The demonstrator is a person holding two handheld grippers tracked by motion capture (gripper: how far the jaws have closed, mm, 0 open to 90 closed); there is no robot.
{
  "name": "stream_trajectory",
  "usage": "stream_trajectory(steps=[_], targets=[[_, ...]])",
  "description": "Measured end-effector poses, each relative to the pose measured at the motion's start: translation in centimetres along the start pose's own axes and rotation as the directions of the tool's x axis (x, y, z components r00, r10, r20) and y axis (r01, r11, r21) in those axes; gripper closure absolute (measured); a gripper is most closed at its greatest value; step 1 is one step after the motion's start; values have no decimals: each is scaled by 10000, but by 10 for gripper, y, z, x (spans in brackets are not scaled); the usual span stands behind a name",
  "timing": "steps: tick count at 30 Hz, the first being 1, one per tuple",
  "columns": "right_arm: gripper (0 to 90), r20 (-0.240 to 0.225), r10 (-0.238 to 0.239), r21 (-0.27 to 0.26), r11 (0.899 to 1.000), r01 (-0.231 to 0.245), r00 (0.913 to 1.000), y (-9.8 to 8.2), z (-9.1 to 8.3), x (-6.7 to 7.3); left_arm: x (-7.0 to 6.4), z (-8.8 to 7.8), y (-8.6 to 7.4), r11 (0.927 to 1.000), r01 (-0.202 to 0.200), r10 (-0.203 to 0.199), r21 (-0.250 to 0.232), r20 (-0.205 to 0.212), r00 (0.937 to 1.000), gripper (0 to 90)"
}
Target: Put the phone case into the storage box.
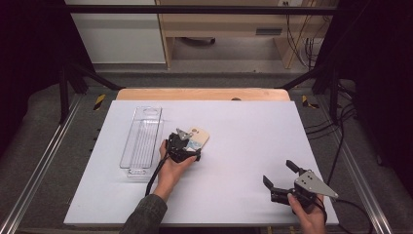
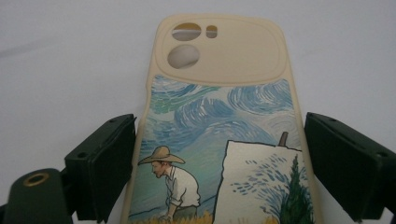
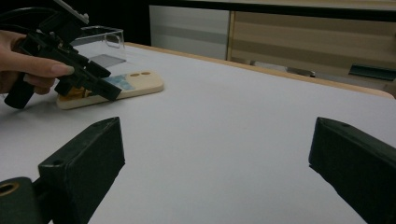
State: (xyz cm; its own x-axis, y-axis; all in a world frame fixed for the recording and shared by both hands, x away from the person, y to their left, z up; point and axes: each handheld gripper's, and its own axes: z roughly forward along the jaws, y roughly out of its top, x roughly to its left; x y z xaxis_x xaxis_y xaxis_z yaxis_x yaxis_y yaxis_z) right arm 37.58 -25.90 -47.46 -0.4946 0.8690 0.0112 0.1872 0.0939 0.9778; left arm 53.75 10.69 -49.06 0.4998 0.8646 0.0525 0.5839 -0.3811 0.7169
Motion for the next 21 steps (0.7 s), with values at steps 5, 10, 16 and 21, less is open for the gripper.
stream_trajectory(steps=[5, 10, 16, 21], targets=[[36, 4, -8, 5, 10000, 8, 10000, 0, 0, 0, -1, -2, 1, 10000, -31, 31, -70, 11, 10000, 109], [36, -2, -16, 16, 10000, 16, 10000, 0, 0, 0, -1, -7, 3, 9995, -22, 24, -330, 34, 10000, 109], [35, -33, 49, 78, 10000, -49, 10000, 1, 1, 2, -4, -17, 6, 9966, -71, 89, -821, 218, 9997, 109], [34, 6, 118, 79, 9999, -118, 9999, 4, 3, 3, -8, -25, 11, 9906, -96, 163, -1365, 482, 9987, 109]])
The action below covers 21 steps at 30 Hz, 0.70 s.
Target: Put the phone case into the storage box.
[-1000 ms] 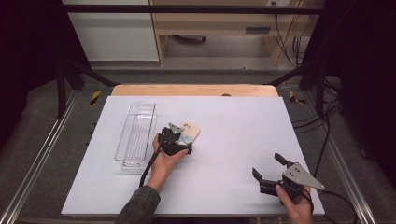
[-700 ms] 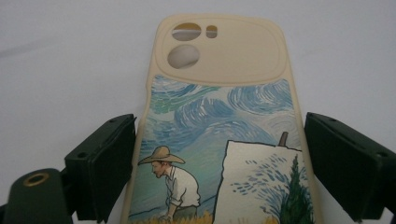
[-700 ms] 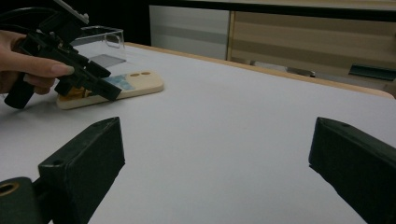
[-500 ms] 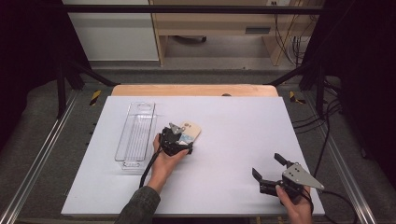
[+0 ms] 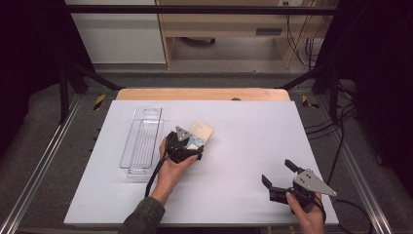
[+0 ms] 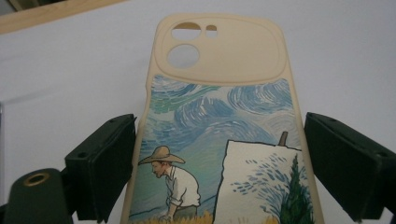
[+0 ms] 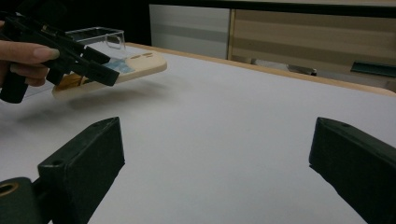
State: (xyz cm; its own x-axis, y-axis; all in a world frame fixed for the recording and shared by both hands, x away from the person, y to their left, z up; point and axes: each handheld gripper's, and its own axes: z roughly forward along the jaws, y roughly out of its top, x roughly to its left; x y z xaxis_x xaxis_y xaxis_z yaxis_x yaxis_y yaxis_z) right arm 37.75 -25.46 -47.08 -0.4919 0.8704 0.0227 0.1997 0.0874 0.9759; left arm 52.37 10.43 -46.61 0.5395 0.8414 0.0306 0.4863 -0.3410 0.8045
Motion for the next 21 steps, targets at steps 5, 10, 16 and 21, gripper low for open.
stream_trajectory(steps=[5, 10, 16, 21], targets=[[33, 12, 191, 69, 9998, -192, 9998, 9, 7, 0, -1, -8, 6, 9979, -83, 99, -638, 237, 9997, 109], [32, -83, 503, 310, 9983, -500, 9987, 22, 25, 4, 0, -14, 10, 9937, -126, 173, -1114, 419, 9990, 109], [35, -150, 742, 298, 9968, -737, 9971, 39, 39, 8, -2, -22, 14, 9863, -68, 179, -1647, 661, 9977, 109], [37, -202, 1004, 139, 9949, -1002, 9947, 61, 54, 14, -6, -30, 16, 9787, -49, 232, -2053, 870, 9959, 109]])
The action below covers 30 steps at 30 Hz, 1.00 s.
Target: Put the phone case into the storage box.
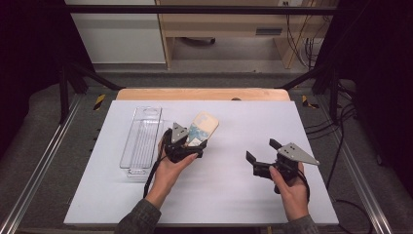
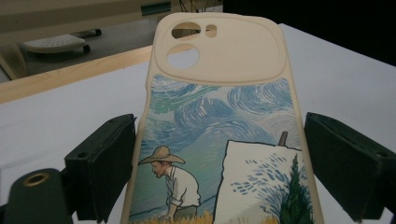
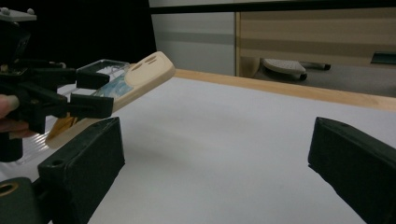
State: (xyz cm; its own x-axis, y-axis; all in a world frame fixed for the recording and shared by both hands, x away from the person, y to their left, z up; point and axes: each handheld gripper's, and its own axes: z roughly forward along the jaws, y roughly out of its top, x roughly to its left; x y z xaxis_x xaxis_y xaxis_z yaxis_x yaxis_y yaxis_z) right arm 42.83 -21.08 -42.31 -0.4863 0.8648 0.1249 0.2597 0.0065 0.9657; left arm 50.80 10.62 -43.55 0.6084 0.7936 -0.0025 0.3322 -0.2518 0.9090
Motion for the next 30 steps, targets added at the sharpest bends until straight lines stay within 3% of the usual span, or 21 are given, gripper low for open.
stream_trajectory(steps=[8, 13, 18, 30], targets=[[45, -416, 221, -313, 9992, -234, 9989, 22, 19, 14, -4, -12, 6, 9984, 96, -82, -554, 262, 9996, 108], [54, -752, 470, -360, 9981, -498, 9961, 32, 29, 22, -7, -17, 7, 9964, 82, -50, -848, 383, 9993, 108], [60, -1040, 443, -264, 9985, -473, 9936, 40, 38, 31, -12, -22, 8, 9927, 52, 9, -1205, 498, 9988, 108], [72, -1367, 757, -104, 9969, -779, 9877, 47, 53, 43, -24, -33, 8, 9852, -76, 207, -1710, 747, 9970, 108]])
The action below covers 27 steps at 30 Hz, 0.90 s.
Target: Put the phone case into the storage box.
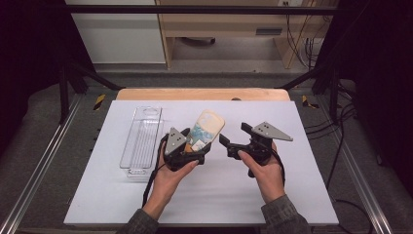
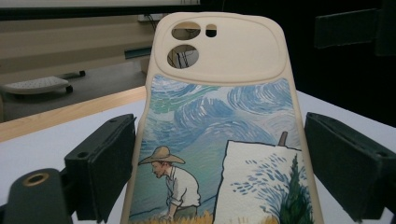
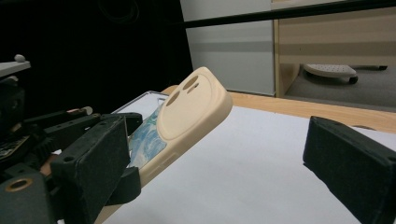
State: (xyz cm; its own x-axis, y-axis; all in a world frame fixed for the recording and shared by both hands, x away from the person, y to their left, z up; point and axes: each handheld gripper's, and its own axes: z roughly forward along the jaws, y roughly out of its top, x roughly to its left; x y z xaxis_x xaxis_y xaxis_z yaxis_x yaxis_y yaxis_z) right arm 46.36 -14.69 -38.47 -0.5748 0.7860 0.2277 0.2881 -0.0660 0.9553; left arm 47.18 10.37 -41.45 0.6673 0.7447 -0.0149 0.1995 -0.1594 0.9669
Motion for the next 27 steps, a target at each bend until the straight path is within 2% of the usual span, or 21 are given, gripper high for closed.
stream_trajectory(steps=[5, 12, 18, 27], targets=[[79, -95, 92, 31, 10000, -92, 9999, 0, 3, 1, -4, -3, -1, 9998, -145, 146, -123, 44, 9999, 108], [104, -420, 501, 79, 9987, -498, 9979, -1, 10, 4, -10, -7, -3, 9994, -218, 222, -275, 155, 9996, 107], [174, -830, 1003, 169, 9949, -992, 9915, -3, 15, 6, -15, -12, -3, 9984, -287, 298, -479, 217, 9993, 107], [249, -1217, 1252, 314, 9920, -1222, 9846, -4, 20, 10, -22, -13, -2, 9969, -450, 472, -639, 336, 9983, 107]])
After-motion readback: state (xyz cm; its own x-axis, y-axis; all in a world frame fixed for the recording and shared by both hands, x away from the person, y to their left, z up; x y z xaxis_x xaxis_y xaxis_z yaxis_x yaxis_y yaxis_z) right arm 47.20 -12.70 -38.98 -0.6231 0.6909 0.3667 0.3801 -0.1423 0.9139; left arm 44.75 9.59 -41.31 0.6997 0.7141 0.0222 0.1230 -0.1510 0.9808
